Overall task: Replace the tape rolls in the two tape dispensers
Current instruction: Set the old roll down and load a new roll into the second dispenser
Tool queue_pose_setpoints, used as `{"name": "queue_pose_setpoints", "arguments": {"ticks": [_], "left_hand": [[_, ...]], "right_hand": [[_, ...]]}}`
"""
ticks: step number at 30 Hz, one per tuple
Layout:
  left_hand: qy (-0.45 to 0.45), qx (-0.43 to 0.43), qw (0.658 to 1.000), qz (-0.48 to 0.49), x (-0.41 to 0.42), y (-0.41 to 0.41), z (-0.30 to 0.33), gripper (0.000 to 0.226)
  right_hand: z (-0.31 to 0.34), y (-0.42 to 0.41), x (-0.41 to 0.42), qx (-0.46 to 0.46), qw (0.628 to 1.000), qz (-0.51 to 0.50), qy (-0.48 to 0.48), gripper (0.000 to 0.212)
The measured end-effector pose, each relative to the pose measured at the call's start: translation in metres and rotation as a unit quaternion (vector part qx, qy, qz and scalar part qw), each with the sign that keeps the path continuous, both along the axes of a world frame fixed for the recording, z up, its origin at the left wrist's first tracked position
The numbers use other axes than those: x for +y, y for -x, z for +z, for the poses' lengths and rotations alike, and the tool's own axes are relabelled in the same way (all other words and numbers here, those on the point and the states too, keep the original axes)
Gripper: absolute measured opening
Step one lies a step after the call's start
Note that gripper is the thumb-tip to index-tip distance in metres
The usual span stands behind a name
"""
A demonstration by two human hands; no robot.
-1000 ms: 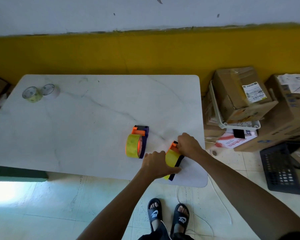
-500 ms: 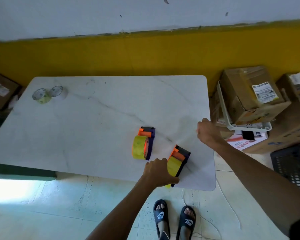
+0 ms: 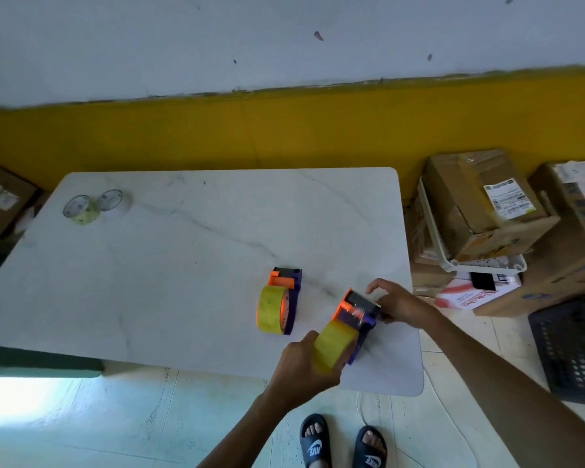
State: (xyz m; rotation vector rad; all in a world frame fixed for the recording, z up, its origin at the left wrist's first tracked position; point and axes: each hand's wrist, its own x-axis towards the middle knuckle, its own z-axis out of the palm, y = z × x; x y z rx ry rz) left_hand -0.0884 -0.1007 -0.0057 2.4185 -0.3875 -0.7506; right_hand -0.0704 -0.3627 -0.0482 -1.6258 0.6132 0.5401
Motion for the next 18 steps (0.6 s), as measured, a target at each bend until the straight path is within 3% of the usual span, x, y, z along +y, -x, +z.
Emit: {"name": "queue_pose_setpoints", "arguments": {"ticks": [2, 6, 9, 12, 15, 18], "left_hand": [[0.037, -0.010, 0.999, 0.035, -0.009, -0.007, 0.010, 0.053], [0.093, -0.031, 0.992, 0.074, -0.026, -0.028, 0.033, 0.049], [0.102, -0.039, 0.991, 0.077, -0.034, -0.042, 0.050, 0.037], [0.120, -0.050, 0.986, 0.101, -0.046, -0.051, 0.068, 0.029], [0.105, -0.059, 0.985, 0.127, -0.059, -0.059, 0.079, 0.046], [0.060, -0.044, 0.988, 0.136, -0.066, -0.064, 0.076, 0.060]], "right_hand": [[0.003, -0.002, 0.009, -0.019, 0.993, -0.067, -0.091, 0.030], [0.022, -0.013, 0.021, -0.025, 0.964, -0.140, -0.225, 0.020], [0.045, -0.020, 0.030, -0.039, 0.950, -0.155, -0.268, 0.014], [0.054, -0.020, 0.039, -0.058, 0.910, -0.238, -0.334, 0.034], [0.051, -0.015, 0.050, -0.080, 0.853, -0.276, -0.436, 0.048], [0.039, -0.009, 0.069, -0.067, 0.847, -0.296, -0.436, 0.068]]}}
